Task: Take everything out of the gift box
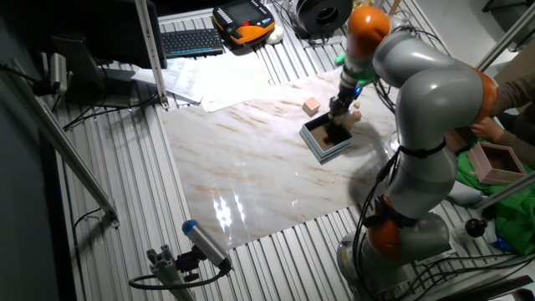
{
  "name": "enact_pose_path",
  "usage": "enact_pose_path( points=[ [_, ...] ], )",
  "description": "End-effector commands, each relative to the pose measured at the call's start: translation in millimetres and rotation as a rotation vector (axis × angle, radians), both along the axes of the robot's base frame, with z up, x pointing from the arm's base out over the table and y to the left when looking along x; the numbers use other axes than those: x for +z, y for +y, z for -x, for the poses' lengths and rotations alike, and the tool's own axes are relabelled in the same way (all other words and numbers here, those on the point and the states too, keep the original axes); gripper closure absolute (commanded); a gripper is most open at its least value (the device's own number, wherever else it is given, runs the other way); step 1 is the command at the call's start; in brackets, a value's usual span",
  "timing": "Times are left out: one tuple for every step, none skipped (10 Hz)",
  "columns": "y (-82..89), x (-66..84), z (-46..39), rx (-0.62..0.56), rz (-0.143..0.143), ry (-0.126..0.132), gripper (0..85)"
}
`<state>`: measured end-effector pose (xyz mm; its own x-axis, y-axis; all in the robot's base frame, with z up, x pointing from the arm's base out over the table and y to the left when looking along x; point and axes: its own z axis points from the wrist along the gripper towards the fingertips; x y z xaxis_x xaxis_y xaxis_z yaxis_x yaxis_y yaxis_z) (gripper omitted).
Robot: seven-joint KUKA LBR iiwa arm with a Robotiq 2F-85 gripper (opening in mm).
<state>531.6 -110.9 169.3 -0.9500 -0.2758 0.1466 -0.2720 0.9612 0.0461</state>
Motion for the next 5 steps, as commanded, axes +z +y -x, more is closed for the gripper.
enact_pose_path(
  points=[
    [-17.8, 14.9, -5.6, 0.027, 0.006, -0.004, 85.0],
    [-23.8, 7.6, -10.2, 0.042, 0.013, -0.012, 85.0],
    [-28.1, 0.5, -13.9, 0.068, 0.057, -0.016, 85.0],
    [-32.9, -6.2, -14.7, 0.081, 0.082, -0.033, 68.0],
    [-36.2, -12.8, -13.5, 0.076, 0.088, -0.041, 51.0]
  ],
)
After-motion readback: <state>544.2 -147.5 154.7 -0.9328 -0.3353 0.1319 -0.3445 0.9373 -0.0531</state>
